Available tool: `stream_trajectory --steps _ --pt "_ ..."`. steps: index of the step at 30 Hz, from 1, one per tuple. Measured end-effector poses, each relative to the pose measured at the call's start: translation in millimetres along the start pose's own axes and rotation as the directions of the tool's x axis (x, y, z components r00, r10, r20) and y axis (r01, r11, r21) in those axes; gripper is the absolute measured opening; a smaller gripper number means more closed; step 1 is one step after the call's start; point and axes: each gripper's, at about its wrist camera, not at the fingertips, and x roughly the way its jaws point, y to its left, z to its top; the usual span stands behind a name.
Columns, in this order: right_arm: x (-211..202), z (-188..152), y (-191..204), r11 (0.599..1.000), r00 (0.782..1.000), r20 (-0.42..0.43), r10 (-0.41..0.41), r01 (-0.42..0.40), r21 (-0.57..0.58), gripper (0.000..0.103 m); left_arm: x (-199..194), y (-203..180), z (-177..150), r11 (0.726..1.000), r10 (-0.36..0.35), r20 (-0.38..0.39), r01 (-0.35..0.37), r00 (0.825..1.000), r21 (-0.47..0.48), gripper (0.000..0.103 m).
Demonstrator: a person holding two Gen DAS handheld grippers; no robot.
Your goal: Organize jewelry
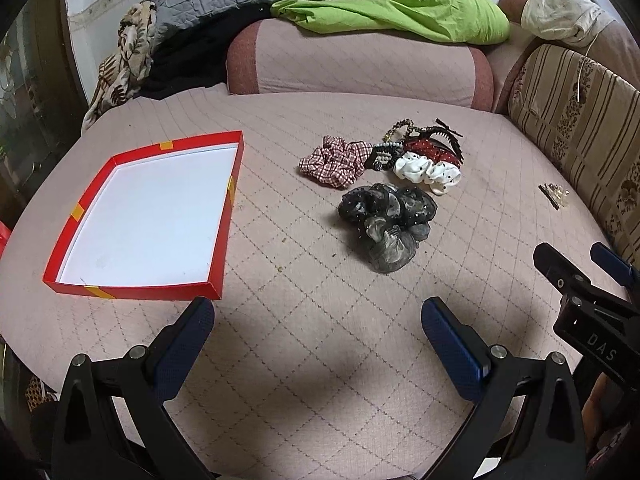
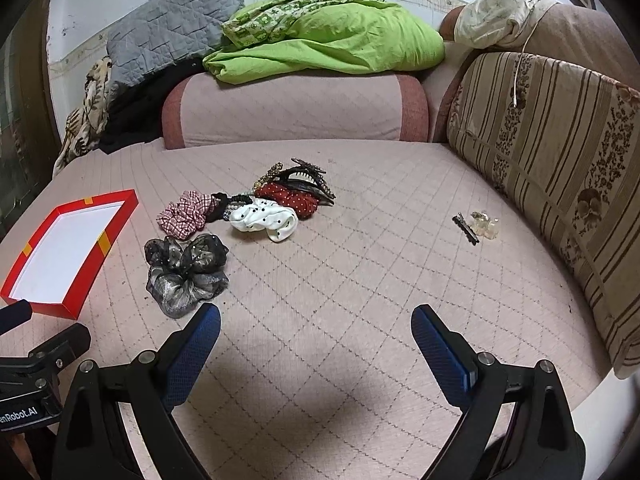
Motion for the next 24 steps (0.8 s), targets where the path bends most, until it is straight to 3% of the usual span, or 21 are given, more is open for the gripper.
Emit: stream_trajectory --steps 7,14,24 --pt "6 -2 -1 1.000 1.000 -0.022 0.007 -0.007 0.012 0.098 8 2 -2 1.000 -0.014 -0.025 0.014 1.000 -0.003 0.102" --pt "8 -3 -1 1.000 0.999 -0.031 0.010 -0.009 0.012 0.098 15 3 -6 1.000 -0.028 -0.059 0.028 0.998 0.004 0.089" --pt "12 -5 0 1.000 0.999 -0.042 0.017 -0.016 0.010 0.098 17 0 -6 0.999 -0.029 -0.063 0.030 0.998 0.020 0.083"
